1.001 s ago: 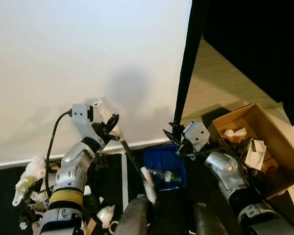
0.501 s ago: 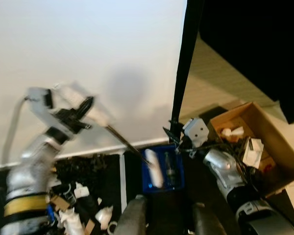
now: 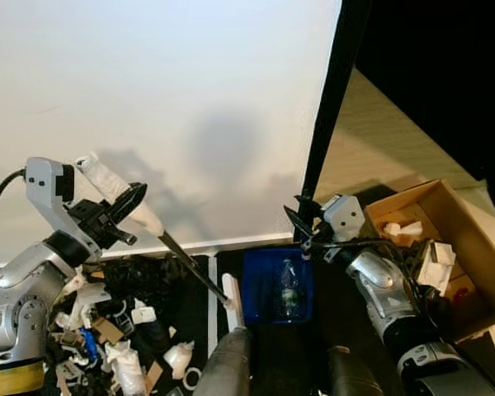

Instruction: Sweep floor

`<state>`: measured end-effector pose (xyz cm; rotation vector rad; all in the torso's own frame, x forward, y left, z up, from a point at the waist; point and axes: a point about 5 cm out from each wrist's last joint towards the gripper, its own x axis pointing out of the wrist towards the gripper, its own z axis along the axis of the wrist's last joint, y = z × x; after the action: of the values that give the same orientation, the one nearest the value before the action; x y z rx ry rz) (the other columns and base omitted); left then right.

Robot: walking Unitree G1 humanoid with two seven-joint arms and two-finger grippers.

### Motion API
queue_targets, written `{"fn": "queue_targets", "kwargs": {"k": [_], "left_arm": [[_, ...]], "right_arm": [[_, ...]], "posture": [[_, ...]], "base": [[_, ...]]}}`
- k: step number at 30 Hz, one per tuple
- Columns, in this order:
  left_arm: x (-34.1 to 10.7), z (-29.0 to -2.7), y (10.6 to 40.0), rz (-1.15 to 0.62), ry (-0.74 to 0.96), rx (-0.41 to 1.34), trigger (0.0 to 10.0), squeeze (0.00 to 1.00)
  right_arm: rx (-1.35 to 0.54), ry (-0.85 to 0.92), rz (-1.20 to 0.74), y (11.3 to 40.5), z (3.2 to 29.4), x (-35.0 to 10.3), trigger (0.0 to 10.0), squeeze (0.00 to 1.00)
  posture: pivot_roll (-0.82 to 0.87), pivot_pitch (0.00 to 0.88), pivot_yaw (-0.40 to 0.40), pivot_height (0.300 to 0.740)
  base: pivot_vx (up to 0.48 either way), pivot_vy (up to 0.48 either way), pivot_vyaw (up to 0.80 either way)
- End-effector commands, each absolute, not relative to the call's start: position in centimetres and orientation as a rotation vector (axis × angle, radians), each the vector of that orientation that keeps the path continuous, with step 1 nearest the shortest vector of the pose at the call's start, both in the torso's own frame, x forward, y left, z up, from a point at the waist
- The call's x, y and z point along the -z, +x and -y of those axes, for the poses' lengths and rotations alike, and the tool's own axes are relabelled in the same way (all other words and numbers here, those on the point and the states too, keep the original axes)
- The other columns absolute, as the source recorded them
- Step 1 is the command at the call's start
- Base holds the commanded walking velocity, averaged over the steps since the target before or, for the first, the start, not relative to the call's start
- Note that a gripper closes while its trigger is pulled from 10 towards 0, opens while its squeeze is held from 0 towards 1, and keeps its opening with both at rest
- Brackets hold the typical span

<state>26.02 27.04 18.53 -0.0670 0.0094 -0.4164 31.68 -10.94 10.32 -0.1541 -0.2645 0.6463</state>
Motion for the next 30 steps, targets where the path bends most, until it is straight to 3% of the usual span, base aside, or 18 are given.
{"fn": "queue_targets", "kwargs": {"k": [1, 5, 14, 18, 27, 30], "left_arm": [[-18.6, -27.9, 25.8, -0.046, 0.025, 0.346, 10.0, 0.0], [-18.5, -27.5, 26.1, -0.057, -0.001, 0.294, 10.0, 0.0], [-16.2, -28.4, 28.2, -0.127, -0.06, 0.061, 10.0, 0.0], [-16.1, -28.3, 28.4, -0.12, -0.062, 0.047, 10.0, 0.0], [-15.3, -26.1, 29.5, -0.1, -0.115, 0.055, 10.0, 0.0], [-14.5, -23.7, 29.9, -0.102, -0.231, 0.089, 10.0, 0.0]], "right_arm": [[-0.63, -0.114, 0.303, 31.4, 11.0, -10.8, 10.0, 0.0], [-0.541, -0.09, 0.389, 30.4, 12.8, -12.6, 10.0, 0.0], [-0.443, -0.068, 0.416, 28.4, 14.1, -14.4, 10.0, 0.0], [-0.433, -0.064, 0.415, 28.2, 14.2, -14.5, 10.0, 0.0], [-0.37, 0.036, 0.42, 26.2, 14.6, -16.1, 10.0, 0.0], [-0.34, 0.066, 0.405, 25.5, 13.6, -16.4, 10.0, 0.0]], "posture": [[0.35, 0.226, 0.118, 0.74], [0.31, 0.214, 0.11, 0.74], [0.21, 0.169, 0.073, 0.74], [0.2, 0.167, 0.073, 0.74], [0.14, 0.145, 0.102, 0.74], [0.12, 0.135, 0.115, 0.74]], "base": [[0.0, 0.0, 0.0], [0.0, 0.0, 0.0], [0.0, 0.0, 0.0], [0.0, 0.0, 0.0], [0.0, 0.0, 0.0], [0.0, 0.0, 0.0]]}}
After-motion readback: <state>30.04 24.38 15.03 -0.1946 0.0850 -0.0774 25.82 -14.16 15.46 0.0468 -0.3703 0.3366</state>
